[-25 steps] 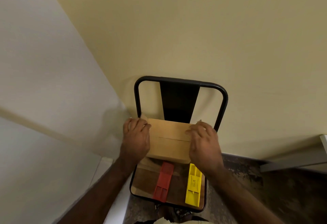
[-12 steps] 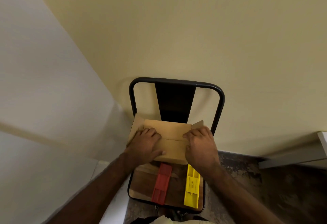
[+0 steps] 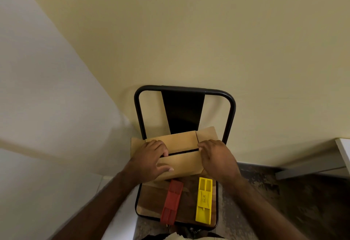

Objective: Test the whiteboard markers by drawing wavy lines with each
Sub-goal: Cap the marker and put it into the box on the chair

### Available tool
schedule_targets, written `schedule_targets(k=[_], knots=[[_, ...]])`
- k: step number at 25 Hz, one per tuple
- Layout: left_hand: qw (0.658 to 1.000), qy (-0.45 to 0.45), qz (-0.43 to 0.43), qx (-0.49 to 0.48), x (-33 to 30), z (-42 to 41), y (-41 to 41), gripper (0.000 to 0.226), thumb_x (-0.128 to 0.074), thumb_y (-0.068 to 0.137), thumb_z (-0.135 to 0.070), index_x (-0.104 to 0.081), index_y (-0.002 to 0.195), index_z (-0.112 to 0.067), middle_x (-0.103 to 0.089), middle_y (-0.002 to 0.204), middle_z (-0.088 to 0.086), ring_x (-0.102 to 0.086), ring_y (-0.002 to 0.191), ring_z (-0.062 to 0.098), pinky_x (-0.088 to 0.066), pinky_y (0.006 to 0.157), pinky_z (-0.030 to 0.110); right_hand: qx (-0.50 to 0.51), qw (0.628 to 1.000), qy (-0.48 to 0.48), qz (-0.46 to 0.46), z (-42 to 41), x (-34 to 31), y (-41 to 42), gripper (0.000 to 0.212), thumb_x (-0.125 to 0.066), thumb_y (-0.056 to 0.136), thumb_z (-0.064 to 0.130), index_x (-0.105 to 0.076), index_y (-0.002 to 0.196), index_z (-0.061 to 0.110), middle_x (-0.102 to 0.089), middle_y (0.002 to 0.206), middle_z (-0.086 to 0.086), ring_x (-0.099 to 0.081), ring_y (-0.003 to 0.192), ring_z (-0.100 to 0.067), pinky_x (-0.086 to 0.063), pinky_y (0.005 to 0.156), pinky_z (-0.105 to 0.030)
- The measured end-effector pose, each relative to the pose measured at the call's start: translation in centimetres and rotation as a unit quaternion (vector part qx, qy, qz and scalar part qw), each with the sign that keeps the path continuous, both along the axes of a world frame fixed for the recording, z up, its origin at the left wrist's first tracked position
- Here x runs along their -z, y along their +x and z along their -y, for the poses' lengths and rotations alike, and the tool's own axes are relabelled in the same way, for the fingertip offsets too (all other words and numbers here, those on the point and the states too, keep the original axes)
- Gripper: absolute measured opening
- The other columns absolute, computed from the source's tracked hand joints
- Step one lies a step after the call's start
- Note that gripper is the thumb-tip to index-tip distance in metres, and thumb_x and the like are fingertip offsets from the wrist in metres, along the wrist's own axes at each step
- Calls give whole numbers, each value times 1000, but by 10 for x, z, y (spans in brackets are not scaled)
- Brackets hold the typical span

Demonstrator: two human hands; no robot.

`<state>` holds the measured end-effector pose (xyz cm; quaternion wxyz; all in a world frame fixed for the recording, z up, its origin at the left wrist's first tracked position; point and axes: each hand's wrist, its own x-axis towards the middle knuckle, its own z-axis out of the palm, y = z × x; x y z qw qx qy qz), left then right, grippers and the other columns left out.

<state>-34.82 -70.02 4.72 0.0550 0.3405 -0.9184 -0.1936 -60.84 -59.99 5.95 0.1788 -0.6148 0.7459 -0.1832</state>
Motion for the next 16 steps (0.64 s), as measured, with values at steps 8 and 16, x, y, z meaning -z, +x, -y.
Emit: schedule_targets(k=[8, 16], knots=[[991, -80, -15, 110, 2, -44, 9, 27, -55, 103, -55, -64, 108, -30, -64, 121, -8, -55, 118, 11, -41, 110, 34, -170, 984, 34, -35, 42, -16, 9, 51, -72, 95, 38, -58, 144, 34, -58, 147, 7, -48, 137, -17, -44, 114, -36], [998, -40, -39, 22, 19, -67, 14, 51, -38, 110, -53, -79, 107, -24, -74, 119, -6, -60, 121, 11, -26, 123, 37, -272, 929, 49, -246, 70, 9, 13, 77, -76, 88, 32, -40, 156, 31, -42, 158, -5, -41, 142, -28, -38, 116, -45]])
